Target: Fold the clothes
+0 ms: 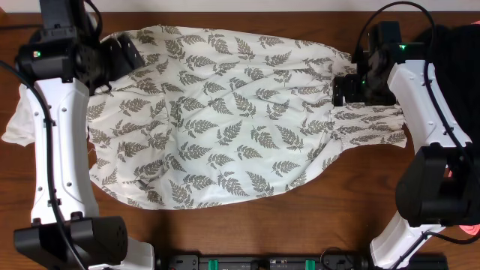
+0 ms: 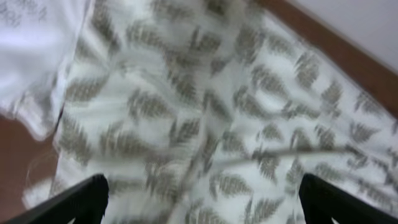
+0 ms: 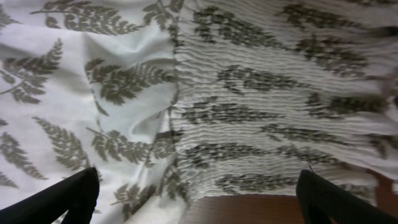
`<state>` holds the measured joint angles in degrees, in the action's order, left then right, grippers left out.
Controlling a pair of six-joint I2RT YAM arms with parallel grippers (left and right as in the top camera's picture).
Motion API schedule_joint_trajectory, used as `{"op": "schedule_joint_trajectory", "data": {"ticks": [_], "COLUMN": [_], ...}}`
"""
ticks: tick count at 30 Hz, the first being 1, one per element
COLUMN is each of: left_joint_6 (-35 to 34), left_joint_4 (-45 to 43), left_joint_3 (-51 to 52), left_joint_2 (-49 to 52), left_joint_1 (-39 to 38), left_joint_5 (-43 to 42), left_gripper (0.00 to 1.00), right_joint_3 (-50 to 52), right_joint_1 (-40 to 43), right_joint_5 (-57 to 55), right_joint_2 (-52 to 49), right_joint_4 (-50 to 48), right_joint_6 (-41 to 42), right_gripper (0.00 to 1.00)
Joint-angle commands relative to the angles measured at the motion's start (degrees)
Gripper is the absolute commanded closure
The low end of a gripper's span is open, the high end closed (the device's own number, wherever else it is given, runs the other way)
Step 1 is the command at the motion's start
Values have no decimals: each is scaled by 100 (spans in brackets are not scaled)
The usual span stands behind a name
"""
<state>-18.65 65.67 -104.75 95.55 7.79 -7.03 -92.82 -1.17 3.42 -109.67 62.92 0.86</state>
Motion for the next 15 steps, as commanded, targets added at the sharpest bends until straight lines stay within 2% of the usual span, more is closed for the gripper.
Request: {"op": "schedule_joint_trajectory", "data": {"ticks": [1, 6, 15], "left_joint_6": [-485, -658, -957], "left_joint_4": [522, 1373, 2015], "left_joint_3": [28, 79, 426], "left_joint_2": [-184, -291, -752], "left_joint_1": [15, 9, 11], "left_joint_5": [-31, -28, -24], "left_gripper": [2, 2, 2], "right_joint_3": [15, 17, 17], "right_joint_1": [2, 2, 7], "right_joint_5": [-254, -256, -258], "right_joint_2": [-11, -11, -11], "right_joint_4": [-35, -37, -542], "right_joint_6": [-201, -201, -201], "right_gripper": [1, 1, 1]}}
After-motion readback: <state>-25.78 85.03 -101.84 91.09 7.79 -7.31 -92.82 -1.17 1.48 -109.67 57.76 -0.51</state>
